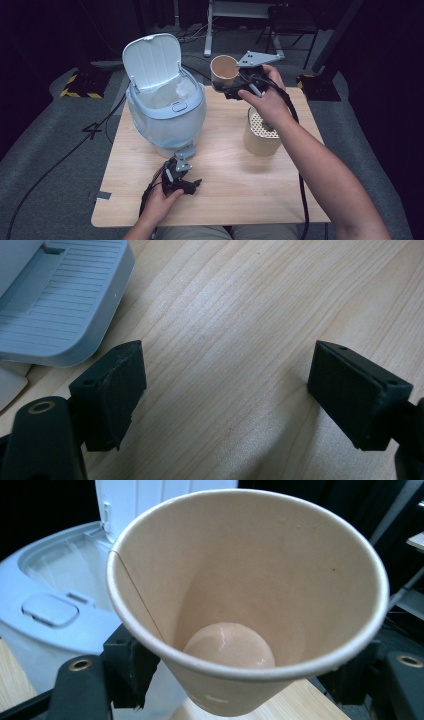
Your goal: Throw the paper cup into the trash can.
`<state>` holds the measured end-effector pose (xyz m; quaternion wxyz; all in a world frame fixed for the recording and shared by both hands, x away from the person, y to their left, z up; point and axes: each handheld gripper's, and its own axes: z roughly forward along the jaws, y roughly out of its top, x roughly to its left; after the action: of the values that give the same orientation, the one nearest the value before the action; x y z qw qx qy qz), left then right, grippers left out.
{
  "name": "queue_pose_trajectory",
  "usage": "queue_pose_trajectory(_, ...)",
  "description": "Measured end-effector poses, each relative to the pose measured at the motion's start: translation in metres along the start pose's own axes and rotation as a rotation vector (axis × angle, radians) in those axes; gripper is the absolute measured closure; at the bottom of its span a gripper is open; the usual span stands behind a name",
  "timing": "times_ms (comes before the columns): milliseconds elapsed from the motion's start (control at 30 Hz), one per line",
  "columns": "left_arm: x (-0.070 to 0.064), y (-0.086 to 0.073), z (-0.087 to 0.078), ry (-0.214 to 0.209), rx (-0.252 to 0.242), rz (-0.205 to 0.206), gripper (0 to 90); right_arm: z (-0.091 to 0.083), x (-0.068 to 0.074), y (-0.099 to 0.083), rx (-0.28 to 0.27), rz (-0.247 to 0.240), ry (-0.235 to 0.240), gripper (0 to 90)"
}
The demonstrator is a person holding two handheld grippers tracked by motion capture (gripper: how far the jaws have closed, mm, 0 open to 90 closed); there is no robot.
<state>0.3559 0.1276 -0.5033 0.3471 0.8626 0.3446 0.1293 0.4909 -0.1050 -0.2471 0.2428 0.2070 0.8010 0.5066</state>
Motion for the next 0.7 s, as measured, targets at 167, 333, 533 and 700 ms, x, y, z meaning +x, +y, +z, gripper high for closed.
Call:
queue_pose_trajectory(167, 0.000, 0.000, 0.000, -0.003, 0.004, -0.002, 16.1, 0.016, 0.009, 0.011, -0.017, 0.024, 0.028, 28.0)
queue_pose_trajectory(333, 0.000, 0.000, 0.000, -0.002, 0.005, -0.005, 15.9, 0.030, 0.019, 0.018, -0.047, 0.051, 0.053, 27.9)
queue_pose_trajectory(533, 0.000, 0.001, 0.001, -0.001, 0.001, -0.006, 15.7, 0.049, 0.031, 0.024, -0.065, 0.088, 0.090, 27.8)
queue_pose_trajectory(700, 0.000, 0.001, 0.001, 0.001, -0.004, -0.008, 15.6, 0.065, 0.039, 0.025, -0.074, 0.125, 0.121, 27.8)
